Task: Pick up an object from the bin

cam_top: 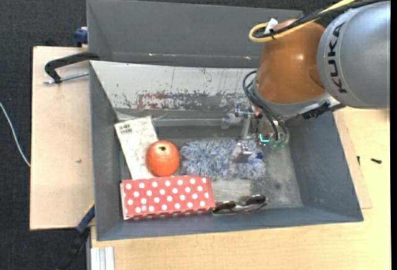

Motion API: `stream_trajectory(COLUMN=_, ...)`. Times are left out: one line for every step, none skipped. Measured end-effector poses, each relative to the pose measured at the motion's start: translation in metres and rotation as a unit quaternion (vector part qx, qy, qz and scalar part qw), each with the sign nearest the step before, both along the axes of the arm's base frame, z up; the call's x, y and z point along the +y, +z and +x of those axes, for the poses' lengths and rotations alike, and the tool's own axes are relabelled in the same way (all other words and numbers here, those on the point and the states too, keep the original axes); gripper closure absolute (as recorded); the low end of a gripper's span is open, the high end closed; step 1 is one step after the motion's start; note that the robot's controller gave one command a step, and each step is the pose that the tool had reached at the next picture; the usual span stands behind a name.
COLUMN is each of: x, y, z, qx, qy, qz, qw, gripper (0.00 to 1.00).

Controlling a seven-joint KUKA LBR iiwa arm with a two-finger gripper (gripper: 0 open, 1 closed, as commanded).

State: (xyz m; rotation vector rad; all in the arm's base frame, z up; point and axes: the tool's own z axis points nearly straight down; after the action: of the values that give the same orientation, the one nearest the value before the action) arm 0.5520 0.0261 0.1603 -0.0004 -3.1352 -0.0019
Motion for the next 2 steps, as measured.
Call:
stream_trajectory(x=0.000, y=0.004, z=0.001, qx=-0.0032, qy=0.000, qz=0.000, qw=1.0000, gripper=0.00)
stream_trajectory(x=0.024, y=-0.085, z=0.000, qx=-0.0085, qy=-0.020, qz=0.001, qw=0.9998, gripper=1.00)
